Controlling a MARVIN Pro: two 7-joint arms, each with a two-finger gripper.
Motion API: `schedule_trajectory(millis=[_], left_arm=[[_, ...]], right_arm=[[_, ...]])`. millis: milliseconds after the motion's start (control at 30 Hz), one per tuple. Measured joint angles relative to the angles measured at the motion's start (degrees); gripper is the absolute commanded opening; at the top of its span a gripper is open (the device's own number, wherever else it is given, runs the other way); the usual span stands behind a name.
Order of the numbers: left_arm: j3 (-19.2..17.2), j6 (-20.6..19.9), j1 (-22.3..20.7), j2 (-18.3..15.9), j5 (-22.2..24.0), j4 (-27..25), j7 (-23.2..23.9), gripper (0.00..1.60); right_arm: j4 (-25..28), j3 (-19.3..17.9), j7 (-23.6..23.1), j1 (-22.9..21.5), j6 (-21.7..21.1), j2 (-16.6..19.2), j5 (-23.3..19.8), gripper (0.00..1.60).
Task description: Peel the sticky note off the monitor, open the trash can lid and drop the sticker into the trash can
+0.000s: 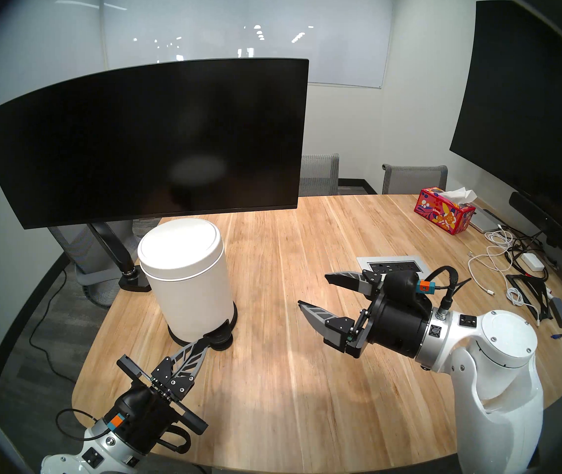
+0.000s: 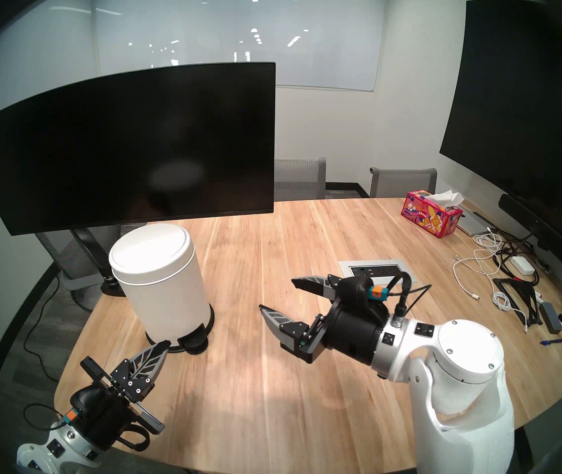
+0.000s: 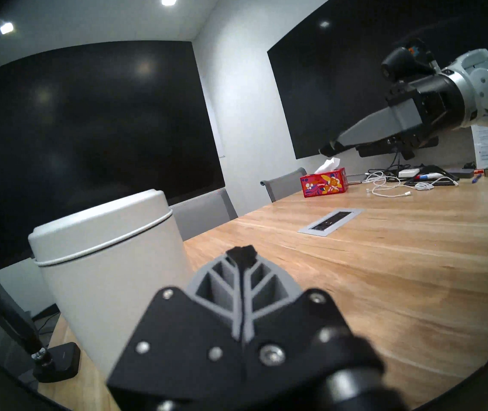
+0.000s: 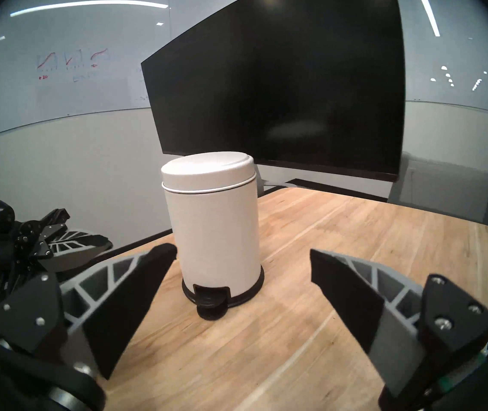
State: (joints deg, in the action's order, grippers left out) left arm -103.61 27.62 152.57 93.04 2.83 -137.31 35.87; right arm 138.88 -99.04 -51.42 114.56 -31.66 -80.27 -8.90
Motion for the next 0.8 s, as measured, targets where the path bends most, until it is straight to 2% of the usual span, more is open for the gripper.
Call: schedule_trajectory(millis=[33, 133, 400, 800], left_arm=[[0.3, 0.78, 0.59, 0.29, 0.56, 0.05, -0.15, 0.77], [1.18, 3.16, 2.29, 1.14, 2.23, 0.27, -0.59, 1.6], [2.32, 8.57, 5.1, 2.88, 5.94, 0.83, -1.96, 1.6], [2.41, 16.08, 7.09, 4.84, 11.06, 4.27, -4.4, 1.6]], right_arm=[[0.0, -0.55, 0.2, 0.66, 0.5, -0.35, -0.16, 1.6], [0.0, -1.98, 0.74, 2.65, 2.16, -1.49, -0.72, 1.6], [-0.01, -3.83, 1.46, 7.13, 7.13, -4.13, -1.98, 1.6], [-0.02, -6.76, 2.7, 15.12, 17.52, -9.39, -4.09, 1.6]])
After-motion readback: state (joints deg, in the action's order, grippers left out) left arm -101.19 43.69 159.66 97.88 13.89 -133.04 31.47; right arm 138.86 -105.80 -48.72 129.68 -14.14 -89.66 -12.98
